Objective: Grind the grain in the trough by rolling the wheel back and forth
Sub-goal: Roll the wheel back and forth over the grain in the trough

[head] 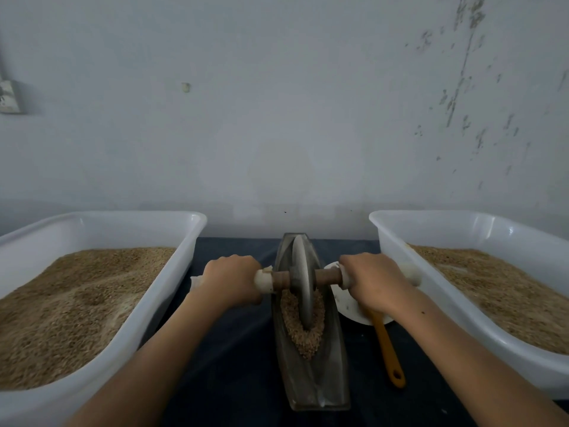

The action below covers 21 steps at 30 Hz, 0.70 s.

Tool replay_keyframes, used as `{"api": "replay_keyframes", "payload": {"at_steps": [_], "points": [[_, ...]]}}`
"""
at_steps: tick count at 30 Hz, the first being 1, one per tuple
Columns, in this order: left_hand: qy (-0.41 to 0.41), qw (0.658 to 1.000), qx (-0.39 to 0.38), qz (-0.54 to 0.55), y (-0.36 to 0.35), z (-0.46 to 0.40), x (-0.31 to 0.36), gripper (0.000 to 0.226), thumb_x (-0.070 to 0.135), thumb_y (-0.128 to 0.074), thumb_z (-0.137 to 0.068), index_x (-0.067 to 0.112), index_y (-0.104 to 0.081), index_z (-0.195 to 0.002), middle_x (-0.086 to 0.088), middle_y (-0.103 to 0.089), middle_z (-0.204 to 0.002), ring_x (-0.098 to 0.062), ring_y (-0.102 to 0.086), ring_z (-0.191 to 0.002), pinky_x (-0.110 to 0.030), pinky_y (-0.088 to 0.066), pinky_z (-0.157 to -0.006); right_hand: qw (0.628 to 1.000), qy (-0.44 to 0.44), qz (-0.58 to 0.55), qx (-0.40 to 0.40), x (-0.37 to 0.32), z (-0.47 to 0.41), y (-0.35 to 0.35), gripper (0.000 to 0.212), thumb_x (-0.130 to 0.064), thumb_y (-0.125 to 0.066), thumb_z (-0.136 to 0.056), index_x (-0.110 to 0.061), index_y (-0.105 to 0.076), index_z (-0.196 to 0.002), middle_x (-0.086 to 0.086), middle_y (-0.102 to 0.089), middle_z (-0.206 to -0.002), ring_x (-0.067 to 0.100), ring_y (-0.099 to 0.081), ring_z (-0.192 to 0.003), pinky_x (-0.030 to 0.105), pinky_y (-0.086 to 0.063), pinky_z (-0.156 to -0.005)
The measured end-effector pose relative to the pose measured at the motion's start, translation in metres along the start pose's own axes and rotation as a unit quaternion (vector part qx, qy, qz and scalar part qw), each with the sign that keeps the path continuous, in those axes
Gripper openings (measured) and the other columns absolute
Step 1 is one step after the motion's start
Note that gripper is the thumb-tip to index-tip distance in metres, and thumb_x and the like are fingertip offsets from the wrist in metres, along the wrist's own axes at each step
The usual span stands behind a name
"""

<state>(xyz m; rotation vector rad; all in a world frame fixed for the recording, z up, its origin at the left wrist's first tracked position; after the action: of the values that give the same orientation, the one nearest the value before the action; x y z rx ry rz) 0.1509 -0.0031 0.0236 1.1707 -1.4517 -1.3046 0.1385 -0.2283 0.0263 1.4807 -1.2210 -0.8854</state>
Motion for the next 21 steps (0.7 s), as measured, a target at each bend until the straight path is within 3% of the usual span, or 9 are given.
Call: {"api": "replay_keyframes", "payload": {"at_steps": [4, 7, 10, 16, 21], "points": [[0.004, 0.997, 0.071, -0.007, -0.004, 0.001, 0.001, 0.016, 0.035, -0.062, -0.082, 0.025, -0.057, -0.093, 0.005, -0.064, -0.094, -0.016, -0.06, -0.086, -0.029, -0.042, -0.072, 0.997, 0.014, 0.017, 0.074, 0.001, -0.003, -0.008, 0.022, -0.013, -0.054, -0.088, -0.028, -0.038, -0.085, -0.009, -0.047, -0.085, 0.013, -0.043, -0.079, 0.028, -0.028, -0.075], [0.002, 0.998, 0.063, 0.002, -0.005, -0.001, 0.0, 0.017, 0.035, -0.063, -0.082, 0.025, -0.058, -0.094, 0.005, -0.064, -0.094, -0.014, -0.059, -0.085, -0.029, -0.044, -0.074, 0.997, 0.017, 0.017, 0.079, 0.002, -0.003, -0.009, 0.025, -0.013, -0.055, -0.087, -0.028, -0.036, -0.082, -0.009, -0.046, -0.084, 0.013, -0.04, -0.077, 0.028, -0.027, -0.074], [0.0, 1.0, 0.023, 0.002, -0.004, -0.001, -0.001, 0.025, 0.036, -0.067, -0.08, 0.024, -0.061, -0.102, 0.005, -0.063, -0.095, -0.014, -0.059, -0.086, -0.029, -0.047, -0.077, 0.998, 0.018, 0.016, 0.063, 0.002, -0.002, -0.006, 0.023, -0.013, -0.056, -0.087, -0.028, -0.038, -0.084, -0.009, -0.047, -0.083, 0.013, -0.041, -0.077, 0.027, -0.028, -0.074], [-0.005, 0.998, -0.063, 0.001, 0.001, -0.002, -0.002, 0.036, 0.037, -0.072, -0.075, 0.024, -0.06, -0.107, 0.004, -0.062, -0.096, -0.017, -0.061, -0.092, -0.034, -0.05, -0.083, 0.999, 0.011, 0.002, -0.051, 0.003, 0.0, 0.006, 0.014, -0.015, -0.057, -0.086, -0.026, -0.048, -0.088, -0.008, -0.049, -0.078, 0.012, -0.05, -0.074, 0.026, -0.037, -0.068], [-0.006, 1.0, -0.022, -0.002, 0.0, -0.002, -0.002, 0.028, 0.038, -0.07, -0.076, 0.026, -0.061, -0.1, 0.006, -0.061, -0.09, -0.015, -0.06, -0.086, -0.031, -0.047, -0.077, 0.999, 0.011, -0.007, -0.043, 0.003, 0.0, 0.004, 0.017, -0.013, -0.055, -0.087, -0.027, -0.045, -0.085, -0.007, -0.051, -0.083, 0.012, -0.049, -0.076, 0.026, -0.036, -0.07]]}}
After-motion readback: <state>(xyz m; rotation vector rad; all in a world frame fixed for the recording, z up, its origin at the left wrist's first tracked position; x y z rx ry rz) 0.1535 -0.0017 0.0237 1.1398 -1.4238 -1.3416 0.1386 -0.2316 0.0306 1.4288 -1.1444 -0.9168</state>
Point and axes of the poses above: each hand's wrist, its own z-axis away from the middle knuckle, its own y-axis out of the back of the hand, x = y × z, the point moved 1 cm from there along -z, towards the middle knuckle
